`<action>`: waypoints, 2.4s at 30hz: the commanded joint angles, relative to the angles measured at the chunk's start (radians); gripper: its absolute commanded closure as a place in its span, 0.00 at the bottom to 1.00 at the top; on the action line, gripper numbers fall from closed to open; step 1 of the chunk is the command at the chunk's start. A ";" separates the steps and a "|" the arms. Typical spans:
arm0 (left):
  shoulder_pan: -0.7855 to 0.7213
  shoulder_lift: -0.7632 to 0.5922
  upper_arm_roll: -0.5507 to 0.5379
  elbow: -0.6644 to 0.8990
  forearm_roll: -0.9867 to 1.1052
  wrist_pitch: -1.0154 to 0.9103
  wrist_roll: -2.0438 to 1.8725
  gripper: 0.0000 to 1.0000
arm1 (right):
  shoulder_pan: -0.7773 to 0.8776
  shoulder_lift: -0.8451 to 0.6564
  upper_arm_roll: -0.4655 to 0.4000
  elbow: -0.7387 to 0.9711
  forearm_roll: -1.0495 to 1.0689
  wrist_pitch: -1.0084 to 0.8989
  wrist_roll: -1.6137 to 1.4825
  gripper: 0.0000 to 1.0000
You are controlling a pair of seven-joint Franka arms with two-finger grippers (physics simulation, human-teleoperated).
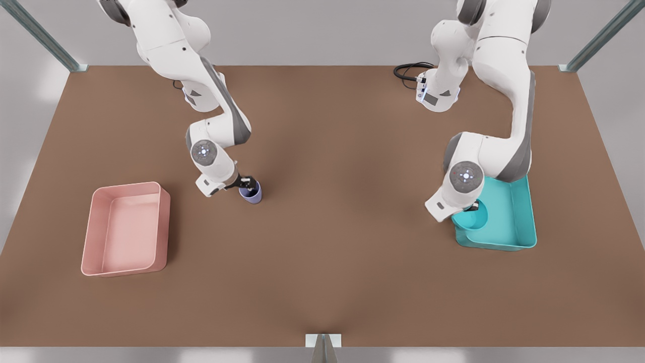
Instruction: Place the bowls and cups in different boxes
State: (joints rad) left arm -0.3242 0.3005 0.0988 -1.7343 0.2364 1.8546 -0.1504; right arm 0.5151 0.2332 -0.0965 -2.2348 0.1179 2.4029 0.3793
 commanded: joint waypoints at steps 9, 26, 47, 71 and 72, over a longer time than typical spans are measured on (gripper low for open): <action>0.165 0.063 0.085 -0.240 -0.005 0.271 -0.029 0.79 | -0.001 0.074 0.001 -0.005 0.000 0.059 0.086 0.34; 0.208 -0.038 -0.031 0.186 -0.192 -0.416 -0.014 0.00 | -0.444 0.126 -0.011 0.538 -0.050 -0.378 -0.568 0.79; 0.206 -0.080 -0.231 0.470 -0.144 -0.683 -0.015 0.00 | -0.669 0.437 -0.011 0.675 -0.070 -0.340 -0.705 0.79; 0.208 -0.080 -0.231 0.470 -0.140 -0.684 -0.015 0.00 | -0.475 0.224 0.015 1.146 -0.122 -1.167 -0.393 0.00; 0.208 -0.080 -0.231 0.470 -0.140 -0.684 -0.015 0.00 | -0.478 0.149 0.026 1.048 -0.138 -1.130 -0.356 0.00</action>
State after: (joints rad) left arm -0.1168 0.2220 -0.1310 -1.2644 0.0961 1.1716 -0.1649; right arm 0.0314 0.4103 -0.0748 -1.1715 0.0310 1.3823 -0.1533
